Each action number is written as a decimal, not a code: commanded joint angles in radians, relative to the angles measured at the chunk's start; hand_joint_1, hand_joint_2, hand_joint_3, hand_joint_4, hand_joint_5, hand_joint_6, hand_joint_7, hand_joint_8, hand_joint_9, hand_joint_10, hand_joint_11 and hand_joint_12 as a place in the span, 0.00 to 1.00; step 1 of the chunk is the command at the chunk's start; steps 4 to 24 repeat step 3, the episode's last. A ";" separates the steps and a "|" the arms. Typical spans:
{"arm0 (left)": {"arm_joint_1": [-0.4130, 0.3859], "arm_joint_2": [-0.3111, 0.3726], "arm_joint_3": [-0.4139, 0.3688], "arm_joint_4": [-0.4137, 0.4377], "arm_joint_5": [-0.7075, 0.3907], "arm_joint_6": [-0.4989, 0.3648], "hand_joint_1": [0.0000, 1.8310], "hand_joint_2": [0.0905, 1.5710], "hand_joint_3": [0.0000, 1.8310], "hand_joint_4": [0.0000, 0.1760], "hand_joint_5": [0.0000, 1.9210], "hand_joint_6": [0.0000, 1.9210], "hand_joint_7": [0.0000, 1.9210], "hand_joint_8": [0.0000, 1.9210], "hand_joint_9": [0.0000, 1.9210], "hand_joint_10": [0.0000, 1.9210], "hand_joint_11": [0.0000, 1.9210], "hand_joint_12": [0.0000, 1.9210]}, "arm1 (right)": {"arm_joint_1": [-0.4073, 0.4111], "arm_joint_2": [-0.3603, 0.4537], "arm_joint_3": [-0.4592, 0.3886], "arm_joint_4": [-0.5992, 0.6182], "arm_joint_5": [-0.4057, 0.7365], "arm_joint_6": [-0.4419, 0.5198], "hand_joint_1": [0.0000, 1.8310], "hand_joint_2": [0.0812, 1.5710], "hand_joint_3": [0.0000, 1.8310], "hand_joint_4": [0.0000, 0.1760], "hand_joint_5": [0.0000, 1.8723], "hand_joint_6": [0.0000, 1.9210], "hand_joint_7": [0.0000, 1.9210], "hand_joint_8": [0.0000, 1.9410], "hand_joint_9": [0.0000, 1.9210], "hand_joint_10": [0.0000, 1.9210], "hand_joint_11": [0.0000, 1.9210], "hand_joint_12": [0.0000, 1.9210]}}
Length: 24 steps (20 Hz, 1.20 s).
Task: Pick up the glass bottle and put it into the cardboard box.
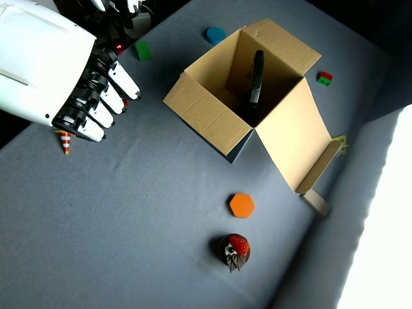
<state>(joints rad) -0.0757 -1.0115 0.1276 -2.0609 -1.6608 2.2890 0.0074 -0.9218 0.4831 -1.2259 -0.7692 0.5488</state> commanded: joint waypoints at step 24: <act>-0.027 0.008 -0.001 0.075 -0.002 0.003 0.41 0.94 0.00 0.00 0.48 0.99 0.57 1.00 0.59 1.00 0.51 1.00 | 0.012 0.005 -0.006 -0.063 0.013 0.024 0.45 0.83 0.10 0.00 0.57 0.90 0.62 0.97 0.64 1.00 0.63 1.00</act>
